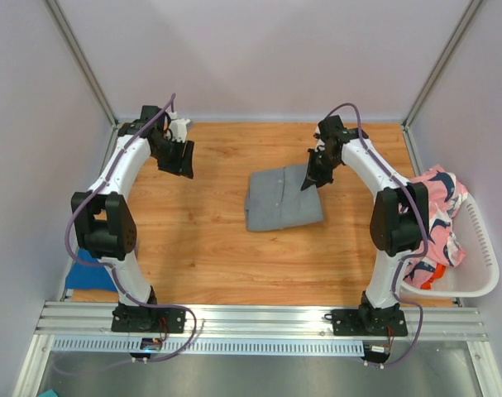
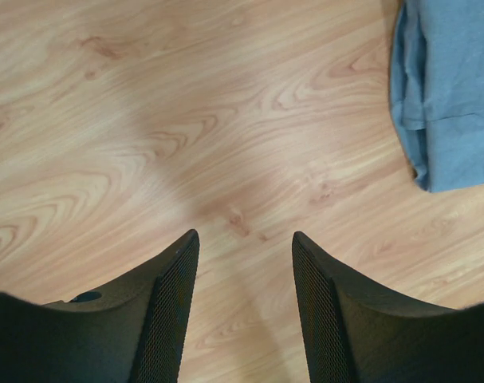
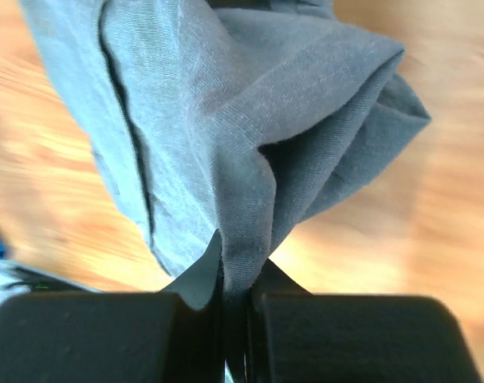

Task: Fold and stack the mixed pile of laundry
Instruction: Turn over the shirt at the center of the board.

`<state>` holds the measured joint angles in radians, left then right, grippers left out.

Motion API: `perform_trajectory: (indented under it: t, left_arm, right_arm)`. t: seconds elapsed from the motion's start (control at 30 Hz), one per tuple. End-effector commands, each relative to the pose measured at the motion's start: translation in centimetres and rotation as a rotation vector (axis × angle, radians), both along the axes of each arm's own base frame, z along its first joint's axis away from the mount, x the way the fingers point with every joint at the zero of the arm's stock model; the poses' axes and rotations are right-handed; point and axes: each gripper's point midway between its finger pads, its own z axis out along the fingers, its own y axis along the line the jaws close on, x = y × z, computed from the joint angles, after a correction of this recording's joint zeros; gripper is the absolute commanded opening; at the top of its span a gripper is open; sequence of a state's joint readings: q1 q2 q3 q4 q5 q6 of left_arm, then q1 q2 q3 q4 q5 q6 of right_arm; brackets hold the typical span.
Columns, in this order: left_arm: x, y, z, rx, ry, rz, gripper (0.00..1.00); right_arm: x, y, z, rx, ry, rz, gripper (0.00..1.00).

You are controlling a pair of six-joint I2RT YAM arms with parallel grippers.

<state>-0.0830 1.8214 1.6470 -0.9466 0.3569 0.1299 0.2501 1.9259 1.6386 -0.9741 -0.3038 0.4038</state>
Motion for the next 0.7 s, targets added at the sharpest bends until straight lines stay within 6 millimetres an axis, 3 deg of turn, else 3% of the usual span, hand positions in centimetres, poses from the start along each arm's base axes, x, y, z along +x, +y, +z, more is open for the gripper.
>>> perform_trajectory:
  t: [0.0,0.17,0.2,0.27,0.3,0.33,0.53,0.63,0.67]
  left_arm:
    - [-0.9,-0.3,1.8,0.001,0.000,-0.032,0.59]
    - [-1.2,-0.5,3.0,-0.013,0.003,-0.035,0.59]
    - [-1.2,-0.4,3.3,-0.007,-0.005,-0.037,0.59]
    - [-1.3,-0.1,3.5,0.010,-0.008,-0.035,0.59]
    - [-1.2,0.1,3.7,0.020,-0.015,-0.035,0.59]
    - [-1.2,0.3,3.9,0.032,-0.019,-0.032,0.59]
    - [-1.6,0.6,4.7,0.049,-0.049,-0.035,0.59]
    - [-1.6,0.9,4.9,0.064,-0.066,-0.034,0.59]
    - [-1.6,1.0,4.9,0.070,-0.069,-0.035,0.59]
  right_arm:
    - [-4.3,-4.8,2.4,-0.247,0.064,0.104,0.00]
    - [-5.4,-10.6,6.0,-0.558,0.061,0.032,0.00]
    - [-5.4,-12.7,7.5,-0.682,0.047,0.003,0.00]
    - [-5.3,-14.6,9.0,-0.816,0.037,-0.035,0.00]
    - [-5.4,-16.1,10.6,-0.925,0.027,-0.048,0.01]
    - [-5.3,-16.5,10.5,-0.980,0.043,-0.044,0.00]
    - [-4.6,-15.8,12.8,-1.200,-0.083,-0.006,0.00]
    - [-4.1,-13.2,13.1,-1.232,-0.168,0.003,0.00]
    - [-3.9,-10.8,11.9,-1.245,-0.177,0.071,0.00]
